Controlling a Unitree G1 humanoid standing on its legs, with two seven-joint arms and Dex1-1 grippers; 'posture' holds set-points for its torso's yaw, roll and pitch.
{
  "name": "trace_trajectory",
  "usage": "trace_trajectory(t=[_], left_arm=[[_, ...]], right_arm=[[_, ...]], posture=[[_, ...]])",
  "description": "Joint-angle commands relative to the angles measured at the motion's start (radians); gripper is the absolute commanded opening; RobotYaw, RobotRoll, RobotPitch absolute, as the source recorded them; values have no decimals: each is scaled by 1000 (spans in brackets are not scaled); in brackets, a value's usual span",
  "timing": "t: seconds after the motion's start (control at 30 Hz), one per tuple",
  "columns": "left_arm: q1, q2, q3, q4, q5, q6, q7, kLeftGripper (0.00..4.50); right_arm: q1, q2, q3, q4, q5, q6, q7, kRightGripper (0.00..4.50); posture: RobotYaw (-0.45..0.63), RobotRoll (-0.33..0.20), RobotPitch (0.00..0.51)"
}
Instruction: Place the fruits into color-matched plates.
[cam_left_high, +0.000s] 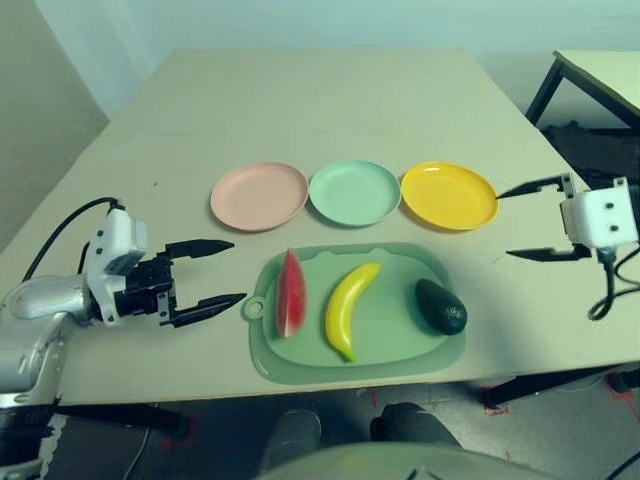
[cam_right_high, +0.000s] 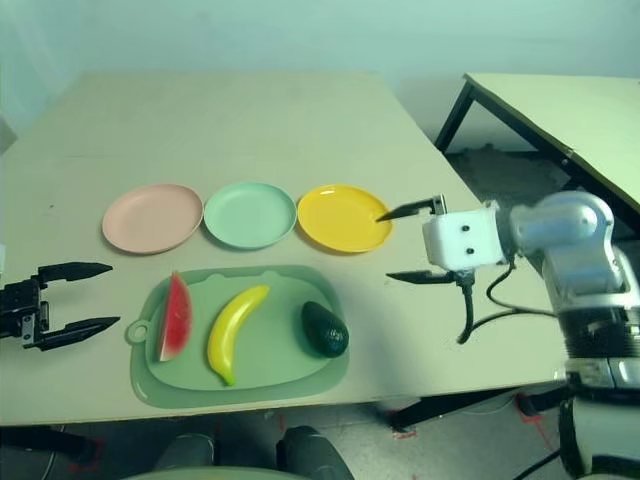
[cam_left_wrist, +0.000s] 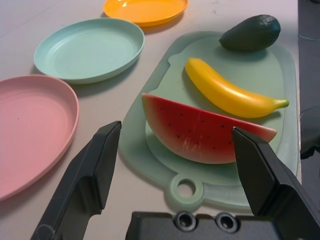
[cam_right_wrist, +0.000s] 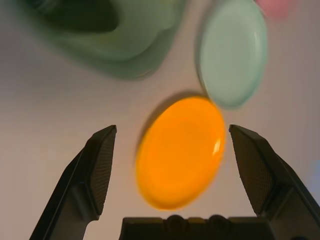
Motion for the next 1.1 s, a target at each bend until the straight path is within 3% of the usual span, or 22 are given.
trace_trajectory(t=[0.03, 0.23, 0.4, 0.83, 1.1], left_arm=[[6, 8, 2, -16, 5, 9, 5, 4464], [-4, 14, 0, -12, 5, 19, 9, 4464], [-11, 18, 3, -5, 9, 20, 9, 4464], [7, 19, 16, -21, 4, 23, 23, 4464], [21, 26, 35, -23, 4, 23, 30, 4464]], right_arm=[[-112, -32, 198, -13, 58, -147, 18, 4500], [-207, -66, 428, -153, 156, -215, 18, 4500], [-225, -83, 530, -229, 180, -227, 18, 4500], [-209, 107, 572, -128, 48, -278, 18, 4500], [-212, 139, 617, -142, 44, -293, 18, 4500]], posture=[[57, 0, 66], [62, 0, 69], [67, 0, 72], [84, 0, 69], [104, 0, 70]])
